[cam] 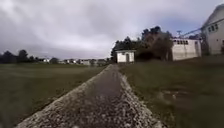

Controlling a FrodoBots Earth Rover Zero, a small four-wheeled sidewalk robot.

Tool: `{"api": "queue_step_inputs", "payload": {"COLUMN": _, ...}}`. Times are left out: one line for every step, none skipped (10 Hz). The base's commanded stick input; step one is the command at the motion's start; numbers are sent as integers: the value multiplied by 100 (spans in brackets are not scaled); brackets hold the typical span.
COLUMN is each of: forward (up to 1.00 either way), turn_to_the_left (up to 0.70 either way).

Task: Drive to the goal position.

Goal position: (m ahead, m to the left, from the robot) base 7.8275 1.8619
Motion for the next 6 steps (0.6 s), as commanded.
{"api": "queue_step_inputs", "payload": {"forward": 99, "turn_to_the_left": 0}}
{"api": "queue_step_inputs", "payload": {"forward": 99, "turn_to_the_left": 0}}
{"api": "queue_step_inputs", "payload": {"forward": 99, "turn_to_the_left": 0}}
{"api": "queue_step_inputs", "payload": {"forward": 99, "turn_to_the_left": 0}}
{"api": "queue_step_inputs", "payload": {"forward": 99, "turn_to_the_left": 0}}
{"api": "queue_step_inputs", "payload": {"forward": 99, "turn_to_the_left": 0}}
